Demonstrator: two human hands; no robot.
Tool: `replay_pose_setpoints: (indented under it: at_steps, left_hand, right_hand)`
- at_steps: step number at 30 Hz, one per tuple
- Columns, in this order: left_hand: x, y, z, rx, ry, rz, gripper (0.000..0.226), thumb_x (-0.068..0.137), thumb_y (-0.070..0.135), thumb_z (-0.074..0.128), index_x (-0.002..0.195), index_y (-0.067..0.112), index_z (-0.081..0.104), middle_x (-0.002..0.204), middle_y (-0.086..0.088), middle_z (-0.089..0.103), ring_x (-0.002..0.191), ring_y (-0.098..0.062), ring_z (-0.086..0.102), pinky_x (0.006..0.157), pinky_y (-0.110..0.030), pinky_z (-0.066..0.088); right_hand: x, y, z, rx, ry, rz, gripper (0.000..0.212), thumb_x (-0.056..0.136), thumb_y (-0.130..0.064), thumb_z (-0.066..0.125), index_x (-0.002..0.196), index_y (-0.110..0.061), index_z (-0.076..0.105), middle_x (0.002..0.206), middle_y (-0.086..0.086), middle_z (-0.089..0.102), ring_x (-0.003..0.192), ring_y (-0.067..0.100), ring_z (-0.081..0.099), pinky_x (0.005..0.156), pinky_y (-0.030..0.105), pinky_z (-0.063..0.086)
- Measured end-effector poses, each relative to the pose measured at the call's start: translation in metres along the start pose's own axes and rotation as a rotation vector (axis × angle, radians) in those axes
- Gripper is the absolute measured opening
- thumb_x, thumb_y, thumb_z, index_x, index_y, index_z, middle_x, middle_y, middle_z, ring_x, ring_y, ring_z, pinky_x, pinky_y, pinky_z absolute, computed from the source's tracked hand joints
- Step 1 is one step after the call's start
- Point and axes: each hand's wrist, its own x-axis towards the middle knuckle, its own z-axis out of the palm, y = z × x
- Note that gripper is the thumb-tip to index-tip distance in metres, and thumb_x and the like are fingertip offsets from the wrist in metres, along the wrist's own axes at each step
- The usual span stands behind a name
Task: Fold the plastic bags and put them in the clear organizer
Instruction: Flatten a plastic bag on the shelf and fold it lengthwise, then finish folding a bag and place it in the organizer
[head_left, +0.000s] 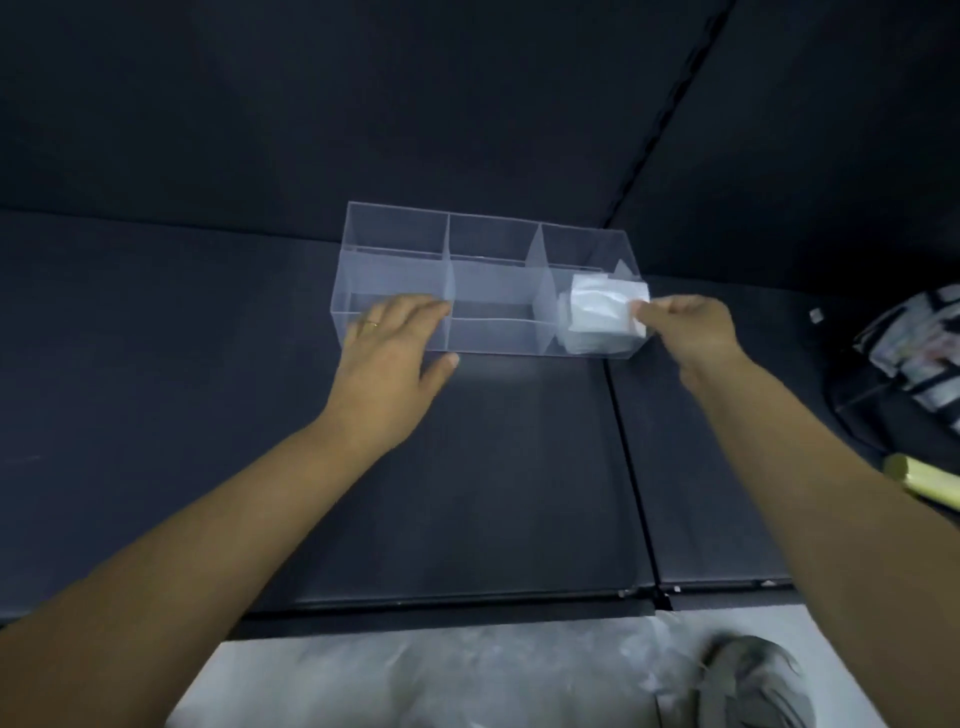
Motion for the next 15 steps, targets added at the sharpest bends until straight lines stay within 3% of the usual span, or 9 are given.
replay_pose_setpoints:
  at_steps: [3,6,10,13,15]
  left_hand:
    - [-0.006,-0.013,0.015,0.289,-0.153,0.059,0.068,0.097,0.048,0.039,0.153,0.02,0.014,0.161,0.001,0.008,0.148,-0.018,-0.004,0.117,-0.038,-0.011]
    - [-0.011,-0.02,0.02,0.358,-0.191,0.084,0.073,0.095,0.053,0.032,0.154,0.022,0.003,0.161,0.004,-0.008,0.144,-0.014,-0.02,0.114,-0.038,-0.017]
    - [-0.01,-0.02,0.017,0.354,-0.233,0.071,0.073,0.095,0.053,0.031,0.153,0.022,-0.001,0.156,0.008,-0.019,0.14,-0.01,-0.028,0.114,-0.037,-0.019]
    - [-0.023,-0.015,0.012,0.305,-0.197,0.058,0.072,0.095,0.052,0.03,0.153,0.02,0.002,0.157,0.007,-0.014,0.143,-0.012,-0.024,0.114,-0.034,-0.02]
    - [-0.043,-0.013,0.009,0.255,-0.185,0.059,0.071,0.094,0.054,0.026,0.153,0.018,0.009,0.159,0.005,-0.005,0.145,-0.012,-0.017,0.117,-0.035,-0.016]
  right_hand:
    - [0.027,0.002,0.009,-0.267,0.05,-0.054,0.019,0.08,-0.026,0.073,0.074,-0.009,0.066,0.081,0.005,0.063,0.078,0.018,0.058,0.07,0.024,0.041]
    - [0.033,-0.001,0.019,-0.486,0.104,-0.116,0.028,0.078,-0.028,0.071,0.059,-0.022,0.052,0.085,0.005,0.066,0.085,0.024,0.062,0.074,0.029,0.048]
    - [0.032,0.001,0.024,-0.576,0.129,-0.17,0.029,0.077,-0.025,0.073,0.064,-0.023,0.047,0.105,0.012,0.067,0.1,0.032,0.061,0.086,0.04,0.052]
    - [0.031,0.003,0.02,-0.495,0.145,-0.185,0.031,0.076,-0.02,0.074,0.066,-0.022,0.045,0.109,0.014,0.063,0.097,0.03,0.062,0.082,0.038,0.052]
    - [0.023,0.005,0.016,-0.372,0.174,-0.191,0.025,0.077,-0.022,0.075,0.078,-0.017,0.05,0.112,0.015,0.061,0.092,0.027,0.061,0.076,0.033,0.051]
